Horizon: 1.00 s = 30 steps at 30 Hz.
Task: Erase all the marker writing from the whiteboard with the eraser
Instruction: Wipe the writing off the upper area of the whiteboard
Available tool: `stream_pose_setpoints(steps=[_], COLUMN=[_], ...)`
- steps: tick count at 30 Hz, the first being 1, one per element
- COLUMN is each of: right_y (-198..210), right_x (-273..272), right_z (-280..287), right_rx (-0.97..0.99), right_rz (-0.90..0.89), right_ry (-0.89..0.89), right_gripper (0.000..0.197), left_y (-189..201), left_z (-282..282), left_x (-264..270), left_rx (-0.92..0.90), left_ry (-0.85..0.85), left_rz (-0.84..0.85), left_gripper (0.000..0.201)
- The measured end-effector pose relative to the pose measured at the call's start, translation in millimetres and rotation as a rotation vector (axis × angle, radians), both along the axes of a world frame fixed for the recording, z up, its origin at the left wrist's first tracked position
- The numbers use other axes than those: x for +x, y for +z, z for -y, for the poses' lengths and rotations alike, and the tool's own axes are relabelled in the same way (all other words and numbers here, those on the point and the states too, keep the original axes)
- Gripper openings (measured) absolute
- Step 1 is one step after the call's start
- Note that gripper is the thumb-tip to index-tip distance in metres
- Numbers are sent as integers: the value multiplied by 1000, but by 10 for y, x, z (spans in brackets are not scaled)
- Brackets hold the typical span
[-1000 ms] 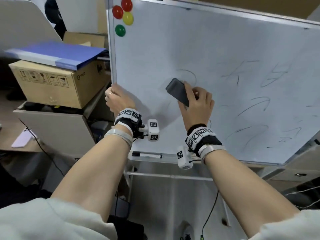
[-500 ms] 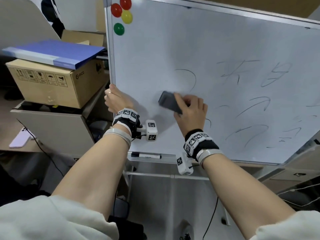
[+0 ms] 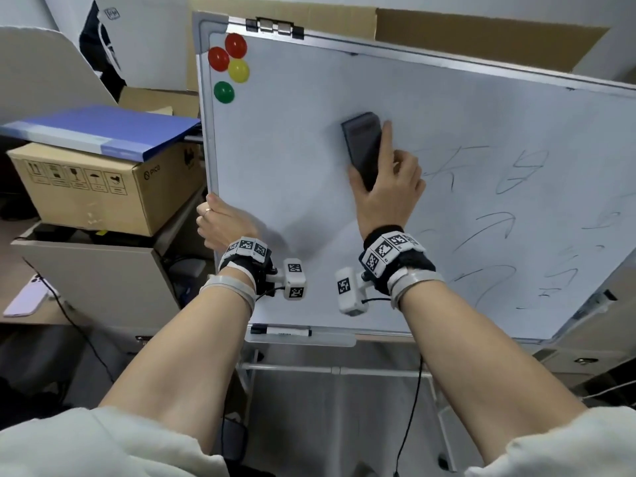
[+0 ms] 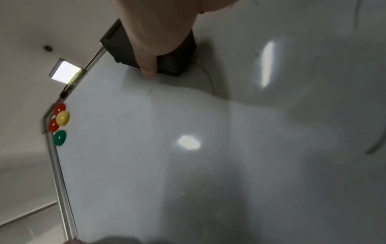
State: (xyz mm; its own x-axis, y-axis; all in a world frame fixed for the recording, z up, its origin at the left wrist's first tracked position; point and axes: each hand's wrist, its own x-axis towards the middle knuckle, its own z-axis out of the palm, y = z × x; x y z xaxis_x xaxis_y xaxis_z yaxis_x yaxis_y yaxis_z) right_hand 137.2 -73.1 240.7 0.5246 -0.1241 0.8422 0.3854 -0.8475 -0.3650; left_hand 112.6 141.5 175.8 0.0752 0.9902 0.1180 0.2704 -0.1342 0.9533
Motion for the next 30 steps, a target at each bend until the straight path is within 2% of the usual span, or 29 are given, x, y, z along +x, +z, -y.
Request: stream_pose_setpoints(steps=[2, 6, 9, 14, 22, 26, 30], right_y=[-60, -250, -194, 49, -723, -733, -559], right_x=[-17, -99, -104, 42, -244, -260, -103], right_z=[5, -63, -80, 79, 199, 264, 507], right_rx=[8, -174, -268, -8, -210, -192, -66], right_rz=[5, -18, -2, -5, -126, -172, -179], right_ry=[-12, 98, 138, -53, 55, 18, -65], right_gripper=[69, 65, 64, 70, 66, 63, 63], left_y=[3, 33, 50, 41, 29, 33, 119], left_z=[-8, -57, -74, 49, 26, 105, 134], left_x=[-7, -29, -65, -65, -42, 22, -29], left_rx=[-6, -22, -17, -10, 9, 11, -24], left_ry=[-24, -48, -65, -29, -18, 13, 9], left_rz=[8, -8, 8, 13, 13, -25, -66], left_gripper=[52, 52, 53, 54, 51, 52, 51])
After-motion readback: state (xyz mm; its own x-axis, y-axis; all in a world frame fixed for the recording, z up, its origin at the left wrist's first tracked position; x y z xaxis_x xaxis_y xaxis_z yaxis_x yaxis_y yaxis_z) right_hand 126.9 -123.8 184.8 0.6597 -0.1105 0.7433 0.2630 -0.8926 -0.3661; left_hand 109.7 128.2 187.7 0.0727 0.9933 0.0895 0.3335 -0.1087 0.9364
